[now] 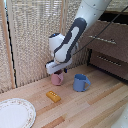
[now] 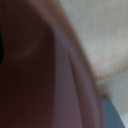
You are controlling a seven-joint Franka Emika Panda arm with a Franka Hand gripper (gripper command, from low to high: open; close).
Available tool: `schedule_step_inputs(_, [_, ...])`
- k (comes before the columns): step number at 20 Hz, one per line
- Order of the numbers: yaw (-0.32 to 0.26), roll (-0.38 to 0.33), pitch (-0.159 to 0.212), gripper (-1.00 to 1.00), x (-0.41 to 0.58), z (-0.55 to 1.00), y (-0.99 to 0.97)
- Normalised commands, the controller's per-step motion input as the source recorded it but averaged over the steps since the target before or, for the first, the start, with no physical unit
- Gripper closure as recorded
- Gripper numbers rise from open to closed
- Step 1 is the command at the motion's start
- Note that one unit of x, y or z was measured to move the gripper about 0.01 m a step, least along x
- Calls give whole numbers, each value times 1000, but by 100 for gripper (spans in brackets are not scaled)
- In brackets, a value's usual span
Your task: Propose to navigate your clamp on the clench of the first drawer. Use gentle force to register to the cabinet. Send posterior your swing mandate till over it lurks, a cup of pink essence. Fortify your grip after aiming concentric with the pink cup’s periphery. Manoeuvre the pink towards the cabinet's top. Drop your compression till the cup is resting inside.
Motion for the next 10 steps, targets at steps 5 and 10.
schedule_step_inputs(5, [-55, 56, -21, 100, -17, -292, -94])
schedule_step_inputs(10, [6, 13, 0, 100, -17, -144, 0])
